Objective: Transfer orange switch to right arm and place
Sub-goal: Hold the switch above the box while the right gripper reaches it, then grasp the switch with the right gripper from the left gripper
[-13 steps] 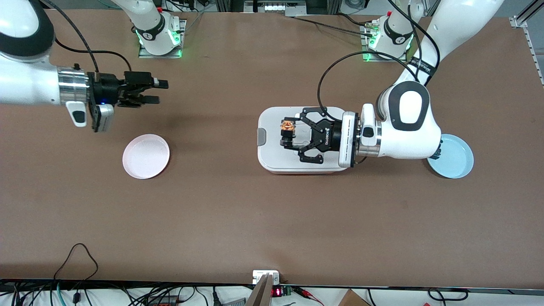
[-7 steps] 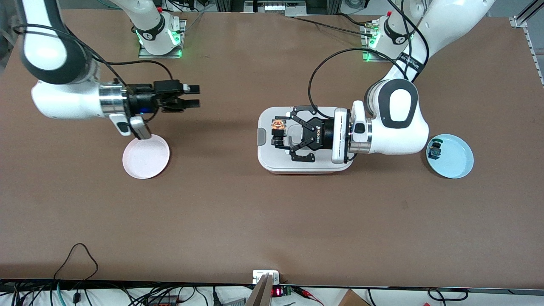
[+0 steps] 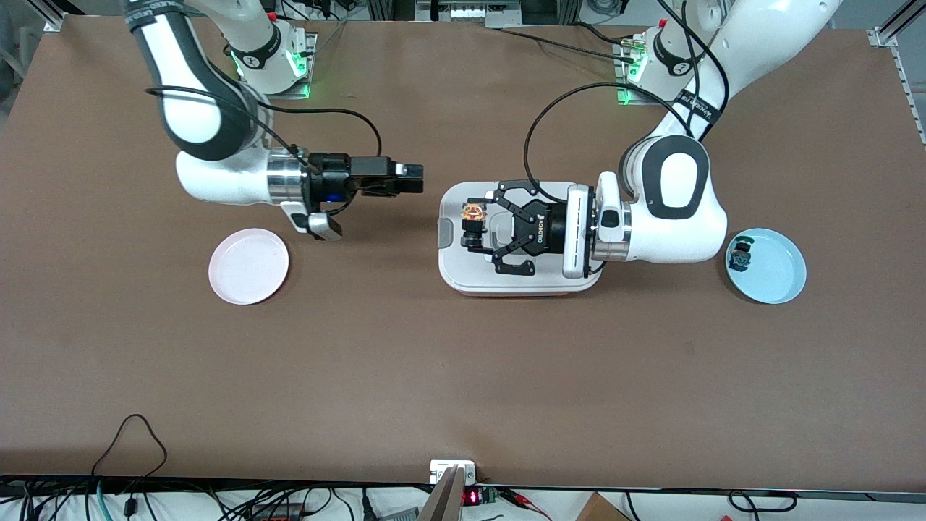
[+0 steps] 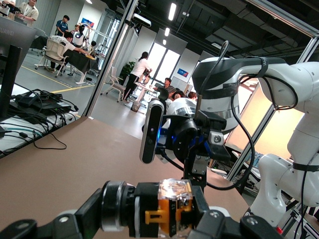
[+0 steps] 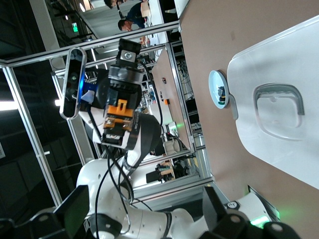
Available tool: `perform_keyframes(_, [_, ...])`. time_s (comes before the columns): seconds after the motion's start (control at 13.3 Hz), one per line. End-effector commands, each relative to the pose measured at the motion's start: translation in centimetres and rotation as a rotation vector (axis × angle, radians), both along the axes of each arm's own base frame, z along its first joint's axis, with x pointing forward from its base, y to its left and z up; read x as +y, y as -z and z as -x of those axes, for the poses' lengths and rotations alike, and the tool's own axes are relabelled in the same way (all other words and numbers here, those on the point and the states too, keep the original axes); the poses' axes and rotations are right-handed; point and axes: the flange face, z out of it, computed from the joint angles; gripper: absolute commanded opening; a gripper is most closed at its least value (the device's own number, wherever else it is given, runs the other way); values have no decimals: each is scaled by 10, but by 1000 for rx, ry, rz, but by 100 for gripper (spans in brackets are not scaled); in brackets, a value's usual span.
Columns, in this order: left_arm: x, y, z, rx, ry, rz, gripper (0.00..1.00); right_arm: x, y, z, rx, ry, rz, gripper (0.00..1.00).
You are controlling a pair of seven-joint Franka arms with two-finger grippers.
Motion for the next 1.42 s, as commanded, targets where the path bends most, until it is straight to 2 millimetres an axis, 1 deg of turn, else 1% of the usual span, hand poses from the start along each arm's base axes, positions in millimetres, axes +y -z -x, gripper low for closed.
perform_keyframes(0.0, [-7, -1, 3, -8, -16, 31, 3, 13, -5, -5, 13, 38, -35, 100])
perform_keyframes(0.07, [-14, 0, 7, 3, -12, 40, 3, 17, 1, -6, 26, 43, -42, 100])
perform_keyframes(0.15, [-20, 5, 11, 0, -27, 48, 3, 20, 3, -7, 27, 41, -43, 100])
perform_keyframes(0.22, [-22, 12, 14, -64, -48, 32, 1, 21, 4, -7, 27, 48, -36, 100])
perform_keyframes(0.3, [-25, 16, 18, -88, -53, 43, 0, 26, 3, -6, 21, 56, -22, 100])
perform_keyframes(0.37, [-28, 16, 20, -118, -57, 60, 0, 35, 4, -1, 19, 52, -12, 100])
perform_keyframes(0.45, [-30, 19, 23, -160, -51, 61, 0, 41, 8, -3, 27, 73, -10, 100])
perform_keyframes(0.52, [-31, 20, 25, -195, -47, 64, 0, 55, 9, 1, 27, 68, -9, 100])
perform_keyframes(0.6, [-36, 24, 31, -200, -35, 64, 0, 58, 9, -1, 22, 81, 2, 100])
perform_keyframes(0.75, [-38, 24, 33, -203, -30, 66, 0, 66, 8, -6, 12, 86, 7, 100])
perform_keyframes(0.9, [-42, 22, 35, -203, -24, 71, 0, 67, 7, -7, 9, 86, 6, 100])
perform_keyframes(1.12, [-41, 23, 36, -204, -21, 70, 0, 65, 9, -5, 11, 93, 18, 100])
perform_keyframes(1.2, [-44, 30, 43, -201, -8, 66, 0, 64, 9, -6, 11, 94, 18, 100])
perform_keyframes(1.27, [-45, 31, 45, -217, -2, 68, 0, 63, 7, -6, 9, 99, 15, 100])
perform_keyframes(1.35, [-45, 36, 48, -222, 3, 65, 0, 58, 5, -9, 7, 103, 12, 100])
